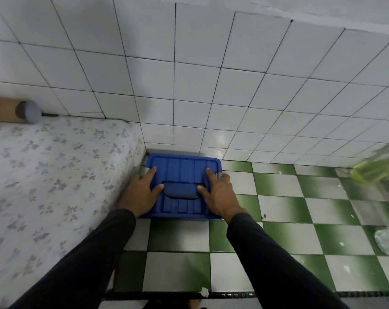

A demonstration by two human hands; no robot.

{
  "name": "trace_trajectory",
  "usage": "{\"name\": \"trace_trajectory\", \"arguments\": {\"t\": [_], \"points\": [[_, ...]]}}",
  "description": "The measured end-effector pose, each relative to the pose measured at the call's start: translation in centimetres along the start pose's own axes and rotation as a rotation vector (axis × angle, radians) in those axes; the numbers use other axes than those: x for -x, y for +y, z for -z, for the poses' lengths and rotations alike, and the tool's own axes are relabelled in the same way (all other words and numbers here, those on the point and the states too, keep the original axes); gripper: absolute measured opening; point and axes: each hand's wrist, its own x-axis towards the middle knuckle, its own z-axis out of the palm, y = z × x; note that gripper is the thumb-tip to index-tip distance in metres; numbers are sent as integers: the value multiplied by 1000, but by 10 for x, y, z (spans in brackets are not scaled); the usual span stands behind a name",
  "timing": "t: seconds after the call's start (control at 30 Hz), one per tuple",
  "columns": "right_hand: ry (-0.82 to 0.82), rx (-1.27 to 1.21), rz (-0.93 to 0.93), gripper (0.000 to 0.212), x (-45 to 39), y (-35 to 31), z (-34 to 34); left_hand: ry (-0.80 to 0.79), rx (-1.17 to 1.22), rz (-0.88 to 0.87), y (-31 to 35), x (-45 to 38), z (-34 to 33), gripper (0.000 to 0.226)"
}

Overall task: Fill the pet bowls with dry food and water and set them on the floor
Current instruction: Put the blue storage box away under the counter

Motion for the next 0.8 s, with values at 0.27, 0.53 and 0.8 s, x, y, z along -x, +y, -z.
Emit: {"name": "trace_trajectory", "arguments": {"t": [0.27, 0.53, 0.8], "points": [[58, -73, -13, 76, -3, 10, -13, 13, -6, 43, 6, -4, -8, 75], [104, -133, -7, 74, -5, 15, -19, 88, 99, 39, 8, -1, -19, 70], [113, -174, -5, 74, -7, 15, -20, 89, 168, 47, 8, -2, -20, 77]]}}
